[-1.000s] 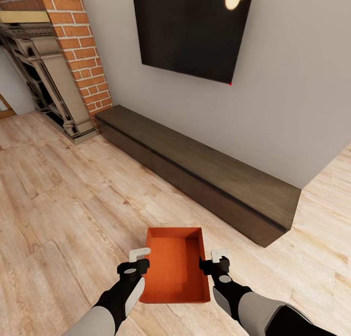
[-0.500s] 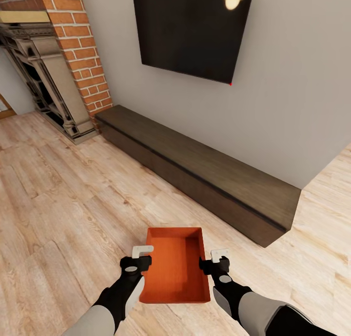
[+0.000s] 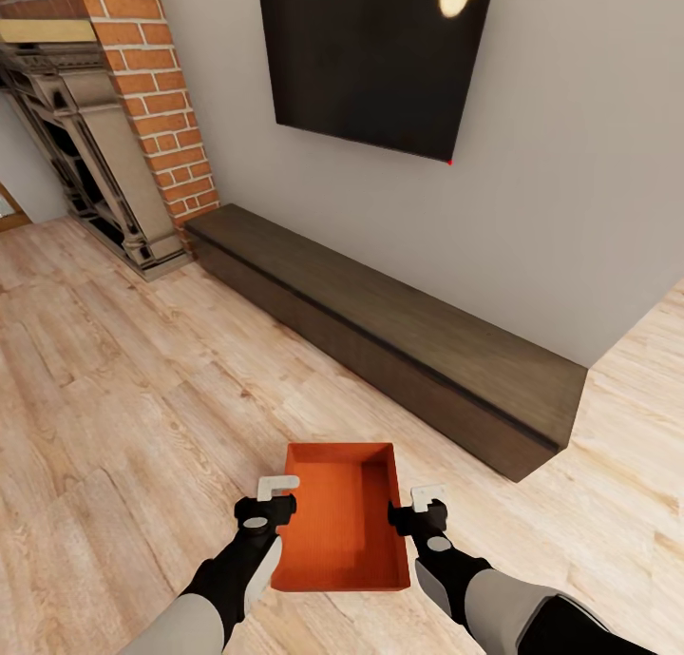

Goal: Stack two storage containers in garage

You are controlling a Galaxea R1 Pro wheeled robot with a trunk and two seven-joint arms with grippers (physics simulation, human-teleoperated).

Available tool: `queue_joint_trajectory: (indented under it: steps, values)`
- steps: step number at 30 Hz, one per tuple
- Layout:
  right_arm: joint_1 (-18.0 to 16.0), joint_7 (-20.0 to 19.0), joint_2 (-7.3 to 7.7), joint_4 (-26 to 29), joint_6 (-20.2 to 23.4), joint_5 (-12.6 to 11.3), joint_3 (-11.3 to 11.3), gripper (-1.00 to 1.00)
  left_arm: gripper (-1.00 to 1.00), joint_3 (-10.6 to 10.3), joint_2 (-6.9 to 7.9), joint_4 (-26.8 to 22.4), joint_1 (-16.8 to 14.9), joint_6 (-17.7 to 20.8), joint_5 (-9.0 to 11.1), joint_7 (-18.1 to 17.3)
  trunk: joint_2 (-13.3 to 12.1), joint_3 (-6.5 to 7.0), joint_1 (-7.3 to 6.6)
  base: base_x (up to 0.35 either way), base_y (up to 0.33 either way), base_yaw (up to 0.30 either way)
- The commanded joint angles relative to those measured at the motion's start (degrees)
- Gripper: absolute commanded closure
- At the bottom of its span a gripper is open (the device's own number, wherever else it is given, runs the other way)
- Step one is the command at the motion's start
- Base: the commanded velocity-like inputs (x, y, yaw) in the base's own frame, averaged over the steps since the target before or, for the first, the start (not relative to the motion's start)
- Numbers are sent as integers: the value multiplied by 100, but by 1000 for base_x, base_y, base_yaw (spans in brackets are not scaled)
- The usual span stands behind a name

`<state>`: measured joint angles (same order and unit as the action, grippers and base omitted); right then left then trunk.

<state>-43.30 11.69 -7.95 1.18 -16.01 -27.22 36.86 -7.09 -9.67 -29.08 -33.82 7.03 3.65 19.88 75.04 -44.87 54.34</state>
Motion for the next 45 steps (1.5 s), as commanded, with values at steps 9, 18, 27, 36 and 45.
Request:
queue_joint_trajectory:
  steps: [9,18,27,36,45]
  values:
    - [-3,18,-4,-4,-8,-75,49,-100,-100,-19,18,-18,-2,35,74,44,365,-166,198,0,0,0]
    - [-3,24,-23,-4,-8,-31,54,-100,-100,-18,18,-18,-2,35,73,48,726,-328,396,0,0,0]
    - [-3,34,-30,-4,-12,-82,50,-100,-100,-17,18,-16,-2,35,75,51,1087,-489,593,0,0,0]
    - [-5,55,-38,-4,-8,-51,59,-100,-100,-12,18,-15,-2,35,75,51,1448,-651,791,0,0,0]
    - [-3,77,-27,-4,-8,-102,30,-100,-100,-12,18,-18,-2,35,83,51,1809,-812,989,0,0,0]
